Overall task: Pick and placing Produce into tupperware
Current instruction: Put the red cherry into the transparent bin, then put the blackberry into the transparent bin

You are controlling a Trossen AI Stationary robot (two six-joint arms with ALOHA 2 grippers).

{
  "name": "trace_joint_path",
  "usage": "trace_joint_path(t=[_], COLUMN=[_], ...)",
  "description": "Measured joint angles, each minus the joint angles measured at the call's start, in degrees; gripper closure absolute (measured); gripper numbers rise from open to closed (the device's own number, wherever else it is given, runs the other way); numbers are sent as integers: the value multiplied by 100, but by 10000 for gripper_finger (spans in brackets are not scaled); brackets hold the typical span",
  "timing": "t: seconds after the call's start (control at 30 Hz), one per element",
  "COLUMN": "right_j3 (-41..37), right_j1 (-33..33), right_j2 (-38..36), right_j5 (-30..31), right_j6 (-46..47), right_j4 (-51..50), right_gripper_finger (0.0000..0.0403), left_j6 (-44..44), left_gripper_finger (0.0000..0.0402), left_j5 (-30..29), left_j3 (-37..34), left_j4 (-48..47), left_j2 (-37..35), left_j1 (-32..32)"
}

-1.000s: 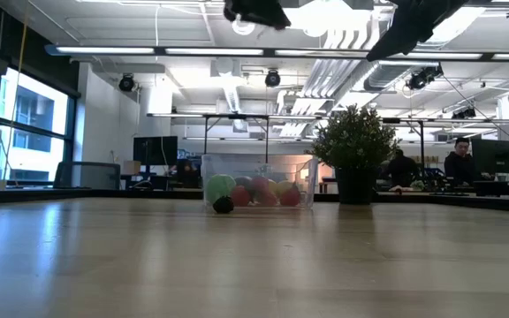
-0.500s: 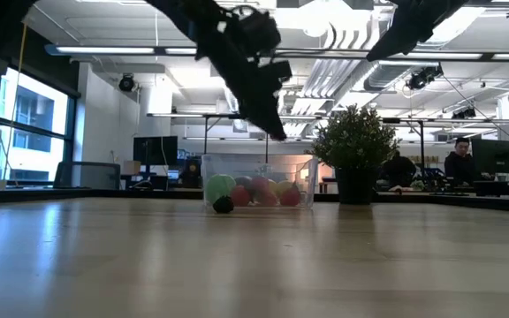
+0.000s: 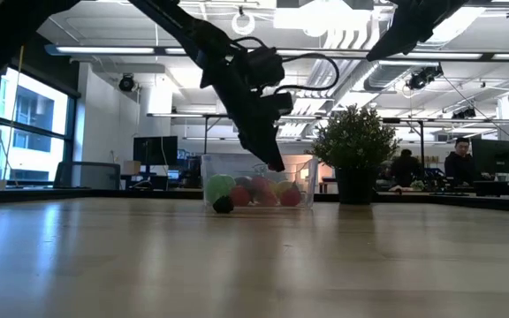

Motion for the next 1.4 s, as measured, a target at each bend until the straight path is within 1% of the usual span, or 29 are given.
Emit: trace_joint_path(t=[0.17, 0.43, 0.57, 0.63, 0.77, 0.9, 1.03, 1.13, 1.33, 1.4], right_j3=[0, 0, -1, 0, 0, 0, 0, 0, 0, 0], right_j1=[-1, 0, 0, 0, 0, 0, -1, -1, 0, -1], right_j2=[0, 0, 0, 0, 0, 0, 0, -1, -2, -2], right_j5=[0, 0, -1, -2, -2, 0, -1, -1, 0, -2], right_j6=[0, 0, 0, 0, 2, 2, 1, 0, 0, 1], right_j4=[-2, 0, -2, -2, -1, -2, -2, 0, -3, -1], right_gripper_finger=[402, 402, 402, 402, 402, 402, 402, 402, 402, 402], left_j6=[78, 108, 108, 108, -11, -181, -209, -198, -274, -429], left_gripper_finger=[280, 229, 213, 212, 220, 232, 241, 246, 254, 254], left_j5=[111, 138, 141, 198, 518, 520, 116, -454, -1762, -2037], left_j3=[0, 0, 0, 0, 0, 0, -4, -4, -1, -1], left_j4=[-62, -150, -153, -152, -210, -475, -820, -1118, -1511, -1764], left_j2=[0, 0, 0, -12, -161, -489, -1038, -1533, -2387, -2577], left_j1=[36, 71, 66, 66, 64, 23, -145, -370, -1052, -1283])
